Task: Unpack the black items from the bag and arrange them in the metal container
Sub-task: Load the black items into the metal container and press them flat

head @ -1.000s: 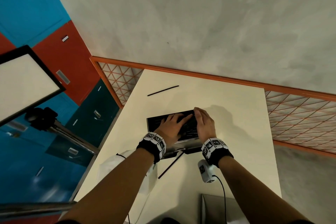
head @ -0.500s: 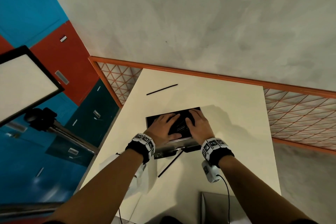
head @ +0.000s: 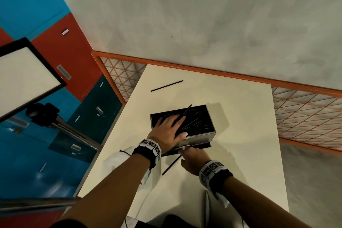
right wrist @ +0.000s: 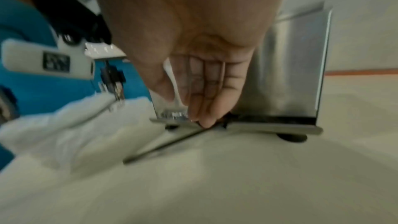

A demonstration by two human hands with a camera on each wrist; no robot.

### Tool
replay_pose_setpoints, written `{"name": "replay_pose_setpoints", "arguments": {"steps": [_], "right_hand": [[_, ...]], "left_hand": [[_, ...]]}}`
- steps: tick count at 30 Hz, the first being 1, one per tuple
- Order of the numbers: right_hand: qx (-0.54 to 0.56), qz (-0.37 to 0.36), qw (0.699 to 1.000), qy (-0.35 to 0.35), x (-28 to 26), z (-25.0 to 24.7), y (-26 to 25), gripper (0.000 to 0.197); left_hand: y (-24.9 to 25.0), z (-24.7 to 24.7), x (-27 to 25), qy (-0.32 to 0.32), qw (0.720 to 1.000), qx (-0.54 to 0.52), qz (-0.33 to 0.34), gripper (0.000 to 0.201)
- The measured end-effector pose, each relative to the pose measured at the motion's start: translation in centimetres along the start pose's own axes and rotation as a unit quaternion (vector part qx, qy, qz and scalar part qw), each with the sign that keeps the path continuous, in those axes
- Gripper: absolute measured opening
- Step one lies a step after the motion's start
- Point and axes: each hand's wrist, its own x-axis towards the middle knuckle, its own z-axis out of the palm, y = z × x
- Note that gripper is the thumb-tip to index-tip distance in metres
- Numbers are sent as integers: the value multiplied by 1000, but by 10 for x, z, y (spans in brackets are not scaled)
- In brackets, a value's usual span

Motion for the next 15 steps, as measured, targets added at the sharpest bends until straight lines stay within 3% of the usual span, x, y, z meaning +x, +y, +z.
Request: {"name": "replay_pose_setpoints", "arguments": {"steps": [2, 15], "right_hand": [[-43, 7, 998, -38, 5, 10, 5, 37], [-129, -15, 991, -41, 21, 15, 12, 30]], "left_hand": [[1, -1, 0, 4, 1000, -3, -3, 67], [0, 0, 0, 4, 1000, -20, -8, 78]]}}
